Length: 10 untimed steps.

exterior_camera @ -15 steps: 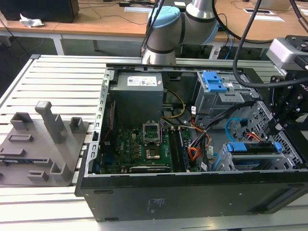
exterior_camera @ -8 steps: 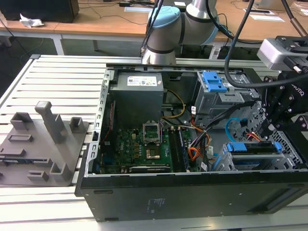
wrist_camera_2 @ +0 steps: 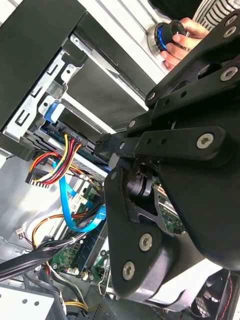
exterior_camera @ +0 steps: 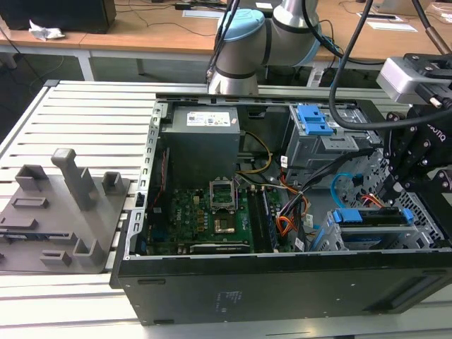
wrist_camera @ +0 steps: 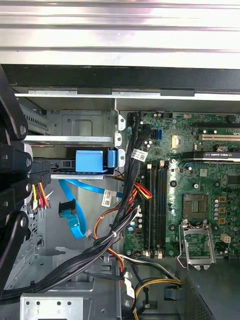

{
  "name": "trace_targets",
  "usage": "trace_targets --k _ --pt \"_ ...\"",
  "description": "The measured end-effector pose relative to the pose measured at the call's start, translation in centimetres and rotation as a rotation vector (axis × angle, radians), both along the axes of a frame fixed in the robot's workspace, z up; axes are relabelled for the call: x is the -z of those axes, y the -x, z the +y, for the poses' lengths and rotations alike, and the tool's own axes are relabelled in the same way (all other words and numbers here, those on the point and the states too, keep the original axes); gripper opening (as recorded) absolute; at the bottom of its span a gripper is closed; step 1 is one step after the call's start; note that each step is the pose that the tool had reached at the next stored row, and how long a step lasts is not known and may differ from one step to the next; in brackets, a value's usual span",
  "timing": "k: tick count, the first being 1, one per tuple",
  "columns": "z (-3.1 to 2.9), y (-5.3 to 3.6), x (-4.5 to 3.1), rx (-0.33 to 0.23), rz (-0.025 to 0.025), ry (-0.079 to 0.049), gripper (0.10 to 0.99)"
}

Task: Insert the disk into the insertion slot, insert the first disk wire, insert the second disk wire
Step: 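Insert the second disk wire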

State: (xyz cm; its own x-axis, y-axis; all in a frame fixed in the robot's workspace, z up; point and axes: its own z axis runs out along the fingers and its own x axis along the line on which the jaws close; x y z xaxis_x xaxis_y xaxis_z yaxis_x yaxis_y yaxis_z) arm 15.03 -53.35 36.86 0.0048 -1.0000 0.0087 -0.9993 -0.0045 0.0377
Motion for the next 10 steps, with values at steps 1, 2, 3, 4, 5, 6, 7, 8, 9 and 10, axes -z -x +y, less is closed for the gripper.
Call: trace_targets --k 1,2,3,4,5,6,7,8,9,10 --pt "0.0 0.0 0.0 0.0 0.0 0.0 0.106" --pt "0.0 0.0 0.0 0.0 0.0001 0.0 0.106" --pt "0.0 0.0 0.0 0.0 0.0001 0.0 0.106" --pt "0.0 0.0 0.0 0.0 0.0 0.0 0.106" --pt "0.0 0.0 0.01 0.0 0.0 0.0 0.106" --pt "0.0 0.0 0.01 0.0 0.0 0.0 0.114" --pt "0.0 0.0 0.01 0.0 0.0001 0.0 0.169" --pt "0.0 0.0 0.02 0.0 0.0 0.0 0.235" --pt "0.0 0.0 0.01 0.0 0.0 0.0 0.235" --pt "0.0 0.0 0.02 0.0 0.0 0.0 0.294"
